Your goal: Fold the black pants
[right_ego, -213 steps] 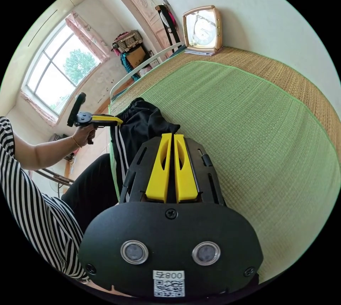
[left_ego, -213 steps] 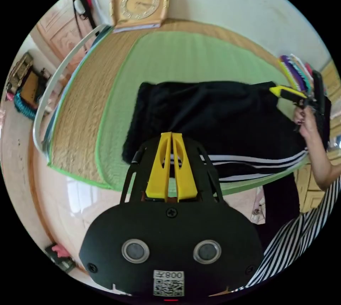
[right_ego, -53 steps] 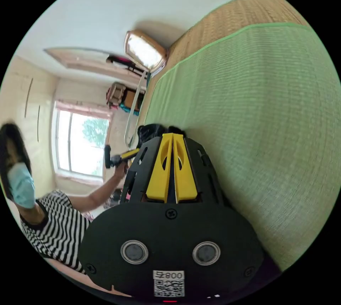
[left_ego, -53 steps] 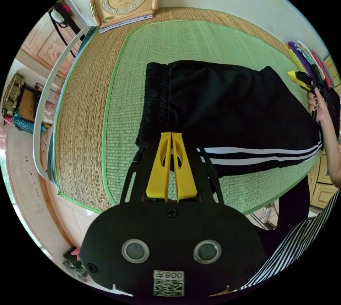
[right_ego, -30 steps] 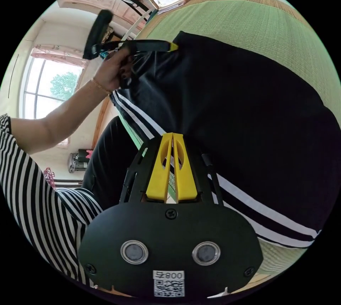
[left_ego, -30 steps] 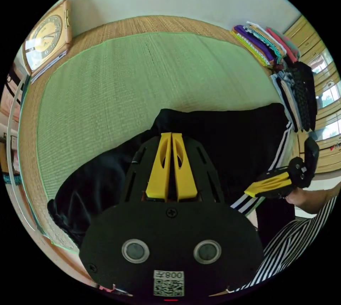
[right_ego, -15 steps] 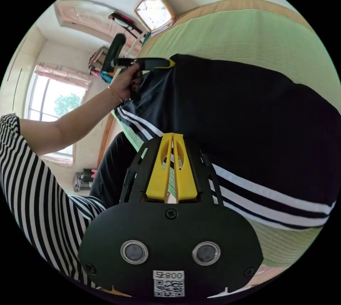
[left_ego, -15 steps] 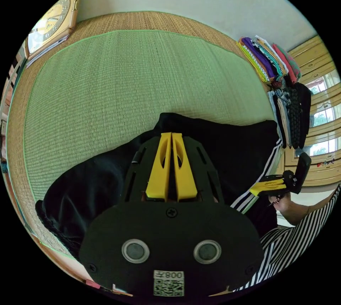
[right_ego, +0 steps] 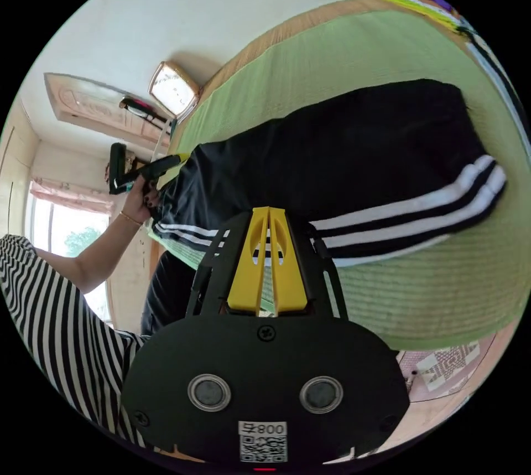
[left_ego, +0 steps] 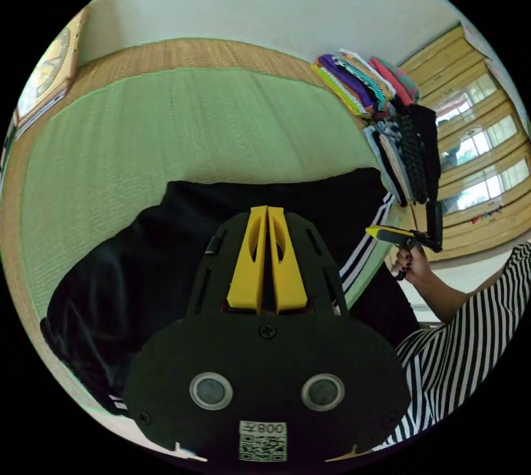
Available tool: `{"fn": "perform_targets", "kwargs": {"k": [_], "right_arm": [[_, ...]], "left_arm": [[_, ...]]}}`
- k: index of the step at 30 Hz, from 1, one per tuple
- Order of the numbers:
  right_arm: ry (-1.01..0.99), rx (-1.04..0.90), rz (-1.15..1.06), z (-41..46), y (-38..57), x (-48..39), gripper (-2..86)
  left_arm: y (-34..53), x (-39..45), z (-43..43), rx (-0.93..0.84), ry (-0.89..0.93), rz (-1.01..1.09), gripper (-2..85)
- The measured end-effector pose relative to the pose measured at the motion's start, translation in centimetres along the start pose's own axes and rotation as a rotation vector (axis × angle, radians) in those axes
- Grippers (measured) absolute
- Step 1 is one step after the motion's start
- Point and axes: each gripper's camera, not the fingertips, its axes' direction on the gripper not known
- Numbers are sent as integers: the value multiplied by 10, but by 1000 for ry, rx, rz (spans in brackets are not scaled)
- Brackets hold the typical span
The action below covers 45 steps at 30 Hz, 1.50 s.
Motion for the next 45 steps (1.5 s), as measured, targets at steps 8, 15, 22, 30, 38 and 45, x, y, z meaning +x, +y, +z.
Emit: {"fn": "perform_targets", "kwargs": {"k": [8, 15, 22, 30, 38, 45], "right_arm": [[248, 243, 167, -84, 30, 60, 79], [175, 241, 236, -80, 32, 99, 104], [68, 236, 253, -76, 40, 119, 87], [-73, 257, 301, -85, 54, 145, 53], [-21, 324, 312, -111, 64, 152, 39], [-24, 402, 211, -132, 73, 122, 39]], "left_arm": [[-98, 79, 121, -154, 230, 324, 83], [-174, 134, 217, -297, 174, 497, 102], [-196, 158, 282, -451, 106, 631, 75], [-214, 162, 304, -461, 150, 618, 31], [-228, 177, 312, -441, 142, 682, 26], [-231, 164, 271, -331, 227, 740, 27]]}}
